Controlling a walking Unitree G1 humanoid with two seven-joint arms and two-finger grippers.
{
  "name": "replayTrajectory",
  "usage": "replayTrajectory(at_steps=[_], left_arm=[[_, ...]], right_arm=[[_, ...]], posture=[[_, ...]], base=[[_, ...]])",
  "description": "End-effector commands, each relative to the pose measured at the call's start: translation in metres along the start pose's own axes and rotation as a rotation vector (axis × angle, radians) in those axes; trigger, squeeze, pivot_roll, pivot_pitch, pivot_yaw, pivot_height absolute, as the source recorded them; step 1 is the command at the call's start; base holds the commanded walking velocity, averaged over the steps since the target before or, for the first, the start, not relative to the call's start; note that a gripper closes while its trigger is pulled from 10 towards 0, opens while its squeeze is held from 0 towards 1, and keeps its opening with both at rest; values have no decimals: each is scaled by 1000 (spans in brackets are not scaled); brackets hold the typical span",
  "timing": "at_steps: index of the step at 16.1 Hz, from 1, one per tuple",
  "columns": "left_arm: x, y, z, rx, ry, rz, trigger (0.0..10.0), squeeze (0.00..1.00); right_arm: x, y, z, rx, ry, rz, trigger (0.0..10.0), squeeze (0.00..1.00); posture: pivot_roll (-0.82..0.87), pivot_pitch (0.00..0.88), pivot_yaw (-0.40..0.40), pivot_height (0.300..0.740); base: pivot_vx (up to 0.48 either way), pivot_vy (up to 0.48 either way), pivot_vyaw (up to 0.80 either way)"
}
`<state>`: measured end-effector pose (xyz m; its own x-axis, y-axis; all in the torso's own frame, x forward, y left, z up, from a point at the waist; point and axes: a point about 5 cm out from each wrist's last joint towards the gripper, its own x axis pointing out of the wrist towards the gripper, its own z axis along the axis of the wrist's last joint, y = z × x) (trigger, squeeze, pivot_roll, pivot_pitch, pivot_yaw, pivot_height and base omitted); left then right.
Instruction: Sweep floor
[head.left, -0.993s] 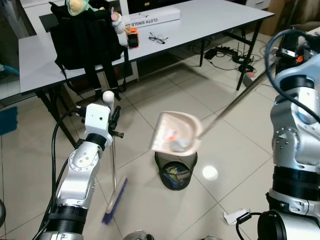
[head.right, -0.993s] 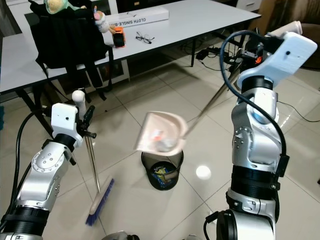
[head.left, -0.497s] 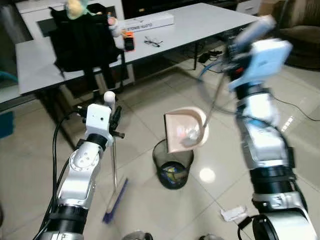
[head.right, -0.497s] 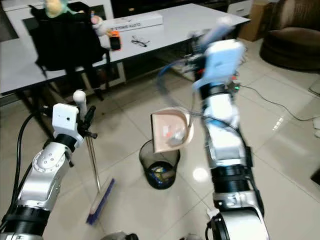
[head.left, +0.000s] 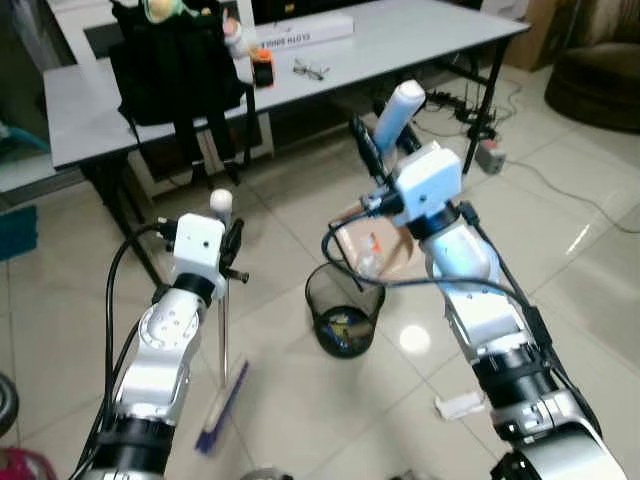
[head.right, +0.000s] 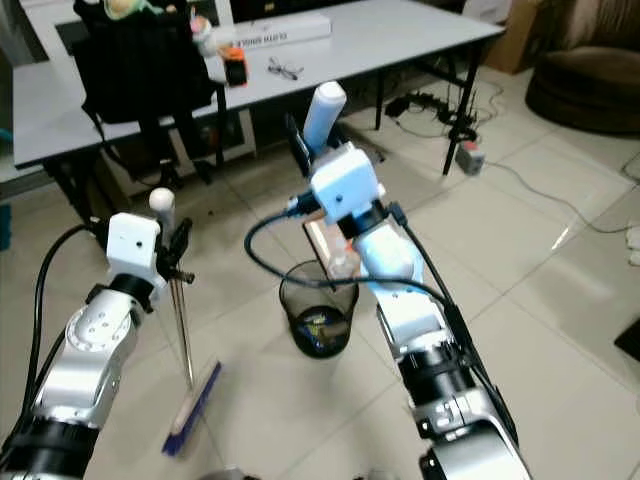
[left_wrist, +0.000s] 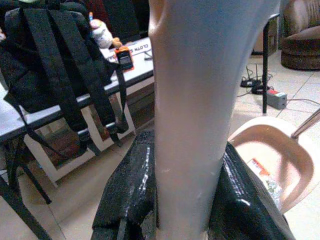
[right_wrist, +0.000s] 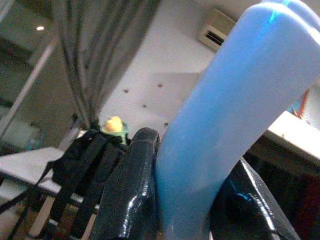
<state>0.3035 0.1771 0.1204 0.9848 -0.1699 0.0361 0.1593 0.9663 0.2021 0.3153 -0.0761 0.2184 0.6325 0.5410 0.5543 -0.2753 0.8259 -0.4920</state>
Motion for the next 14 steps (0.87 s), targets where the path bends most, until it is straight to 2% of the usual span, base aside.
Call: replayTrajectory(at_steps=[1,2,4,5,7,8,9,10,13,14], left_arm=[[1,3,7,20,-31,7,10000,0],[1,3,7,20,-31,7,10000,0],[0,4,7,27,-30,9,10000,0],[0,4,6,29,-29,9,10000,0],[0,3,6,31,-29,10,10000,0],[0,3,7,35,-31,10,10000,0],[0,3,7,39,-33,7,10000,0],[0,3,7,40,-34,3,10000,0],[1,-1,9,33,-38,-48,10000,0],[2,-5,9,23,-39,-87,10000,0]], right_arm=[[3,10,11,-64,-94,57,10000,0],[3,10,11,-64,-94,57,10000,0],[2,19,14,-167,-148,135,10000,0],[2,19,14,-185,-158,142,10000,0],[2,11,14,-190,-159,74,10000,0],[2,-7,14,-202,-143,-60,10000,0],[2,-33,14,-239,-118,-213,10000,0],[0,-52,12,-257,-65,-312,10000,0],[-14,-97,-2,-290,138,-490,10000,0],[-30,-117,-9,-326,261,-560,10000,0]], posture=[[-20,40,68,740],[-20,40,68,740],[-21,46,67,740],[-21,46,68,740],[-21,47,67,740],[-21,47,67,740],[-18,49,63,740],[-18,49,63,740],[-28,49,67,740],[-34,51,69,740]], base=[[0,0,0],[0,0,0],[0,0,0],[0,0,0],[0,0,0],[0,0,0],[0,0,0],[0,0,0],[0,0,0],[0,0,0]])
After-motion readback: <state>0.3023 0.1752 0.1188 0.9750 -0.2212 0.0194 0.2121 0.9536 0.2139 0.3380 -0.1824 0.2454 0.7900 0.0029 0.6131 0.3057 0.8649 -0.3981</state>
